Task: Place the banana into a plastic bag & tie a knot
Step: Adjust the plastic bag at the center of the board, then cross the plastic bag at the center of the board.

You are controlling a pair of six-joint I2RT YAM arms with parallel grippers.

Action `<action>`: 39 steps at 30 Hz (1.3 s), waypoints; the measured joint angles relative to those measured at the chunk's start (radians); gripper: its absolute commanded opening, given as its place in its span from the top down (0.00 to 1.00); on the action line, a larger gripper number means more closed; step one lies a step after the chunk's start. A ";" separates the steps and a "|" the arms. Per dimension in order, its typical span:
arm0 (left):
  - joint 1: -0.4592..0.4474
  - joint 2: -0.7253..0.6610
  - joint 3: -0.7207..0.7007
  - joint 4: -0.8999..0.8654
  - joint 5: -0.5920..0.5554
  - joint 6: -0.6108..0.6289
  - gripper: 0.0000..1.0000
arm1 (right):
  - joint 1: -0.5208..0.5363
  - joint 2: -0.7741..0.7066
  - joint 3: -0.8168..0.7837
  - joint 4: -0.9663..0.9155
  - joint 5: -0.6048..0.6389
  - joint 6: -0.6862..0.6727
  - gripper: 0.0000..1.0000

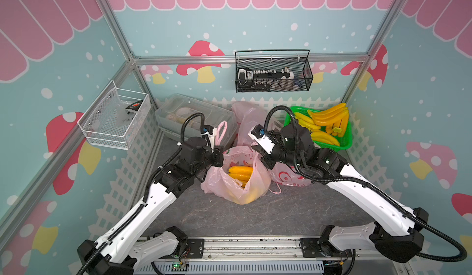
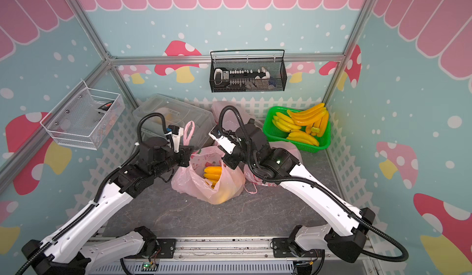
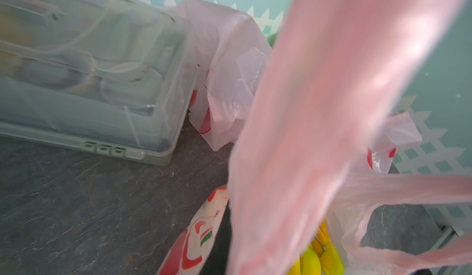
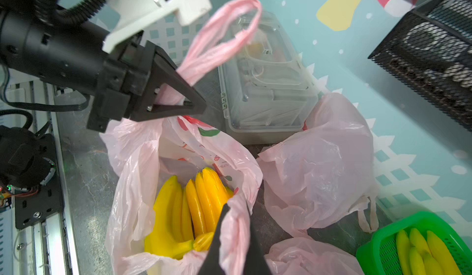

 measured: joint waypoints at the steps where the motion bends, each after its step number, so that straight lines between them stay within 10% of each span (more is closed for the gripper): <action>1: -0.027 0.019 0.000 -0.001 0.015 0.015 0.99 | 0.001 0.010 0.000 -0.005 -0.009 -0.010 1.00; 39: -0.173 0.002 -0.095 0.127 0.315 0.219 0.45 | 0.043 -0.017 -0.006 -0.099 -0.034 -0.182 1.00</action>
